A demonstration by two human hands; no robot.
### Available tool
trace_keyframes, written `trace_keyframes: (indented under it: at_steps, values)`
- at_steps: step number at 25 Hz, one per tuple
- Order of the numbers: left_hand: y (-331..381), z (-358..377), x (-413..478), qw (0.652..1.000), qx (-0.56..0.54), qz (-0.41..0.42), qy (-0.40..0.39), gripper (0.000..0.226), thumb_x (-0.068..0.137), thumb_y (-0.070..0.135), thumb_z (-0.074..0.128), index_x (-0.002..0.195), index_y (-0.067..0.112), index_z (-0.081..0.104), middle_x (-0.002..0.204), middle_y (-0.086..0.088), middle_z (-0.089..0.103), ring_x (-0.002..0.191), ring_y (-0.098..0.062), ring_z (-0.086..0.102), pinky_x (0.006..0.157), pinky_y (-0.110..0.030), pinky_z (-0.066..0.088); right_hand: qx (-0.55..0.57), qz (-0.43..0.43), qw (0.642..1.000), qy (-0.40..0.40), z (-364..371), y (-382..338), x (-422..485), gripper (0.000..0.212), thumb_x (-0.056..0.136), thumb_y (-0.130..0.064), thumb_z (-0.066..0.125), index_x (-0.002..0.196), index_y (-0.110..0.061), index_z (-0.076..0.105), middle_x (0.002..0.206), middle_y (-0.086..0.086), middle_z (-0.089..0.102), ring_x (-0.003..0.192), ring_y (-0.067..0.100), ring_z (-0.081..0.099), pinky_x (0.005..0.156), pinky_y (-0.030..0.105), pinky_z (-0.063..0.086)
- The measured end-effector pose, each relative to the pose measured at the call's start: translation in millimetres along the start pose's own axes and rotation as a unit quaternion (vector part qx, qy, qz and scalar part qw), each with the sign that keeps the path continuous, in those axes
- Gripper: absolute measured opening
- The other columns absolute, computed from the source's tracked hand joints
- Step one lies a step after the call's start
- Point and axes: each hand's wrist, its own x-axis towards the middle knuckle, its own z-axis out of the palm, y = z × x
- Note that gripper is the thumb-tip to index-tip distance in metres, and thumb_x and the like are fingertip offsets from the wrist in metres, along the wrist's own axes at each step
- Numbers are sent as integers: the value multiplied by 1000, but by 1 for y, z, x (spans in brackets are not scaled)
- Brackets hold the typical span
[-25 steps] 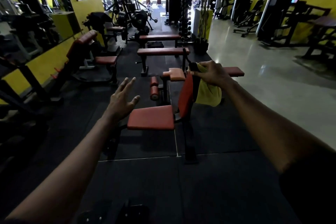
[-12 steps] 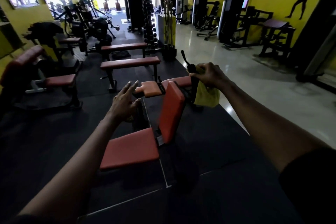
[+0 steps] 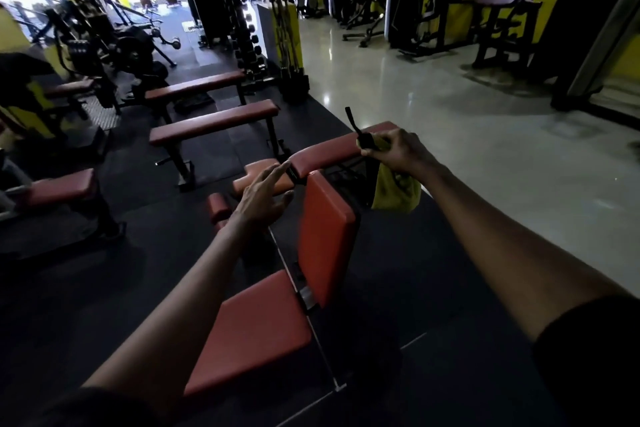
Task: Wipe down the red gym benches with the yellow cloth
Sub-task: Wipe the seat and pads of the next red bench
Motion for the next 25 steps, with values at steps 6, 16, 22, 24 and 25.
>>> trace_keyframes:
  at_steps: [6, 16, 22, 24, 25]
  values:
    - [-51, 28, 85, 996, -12, 50, -68, 74, 91, 28, 71, 156, 27, 34, 156, -8, 41, 141, -26, 43, 112, -32, 33, -16, 57, 998, -4, 45, 21, 51, 45, 85, -43, 77, 124, -22, 71, 116, 2, 73, 108, 18, 66, 79, 24, 45]
    - [-126, 94, 187, 970, -45, 122, -207, 79, 81, 50, 54, 154, 47, 25, 155, -1, 44, 142, -21, 42, 109, -50, 43, -46, 194, 979, 48, 136, 34, 65, 44, 84, -39, 79, 124, -22, 72, 109, 4, 74, 103, 19, 67, 75, 26, 45]
    - [-142, 139, 190, 953, -32, 89, -287, 77, 94, 34, 64, 159, 26, 24, 158, -13, 37, 144, -33, 38, 112, -50, 37, -97, 240, 963, 72, 198, 47, 89, 54, 85, -46, 75, 131, -20, 65, 126, 8, 61, 119, 25, 58, 95, 37, 50]
    - [-148, 152, 187, 949, -42, 79, -302, 79, 91, 38, 62, 159, 23, 25, 155, -15, 40, 141, -34, 41, 110, -50, 40, -134, 236, 960, 68, 224, 51, 100, 57, 85, -50, 73, 134, -23, 63, 131, 7, 57, 121, 29, 57, 99, 42, 49]
    - [-151, 157, 188, 946, -41, 77, -311, 80, 89, 40, 59, 159, 23, 25, 156, -14, 40, 142, -33, 40, 111, -50, 39, -175, 228, 957, 45, 239, 52, 102, 59, 85, -54, 69, 136, -26, 60, 135, 6, 55, 120, 30, 55, 99, 43, 48]
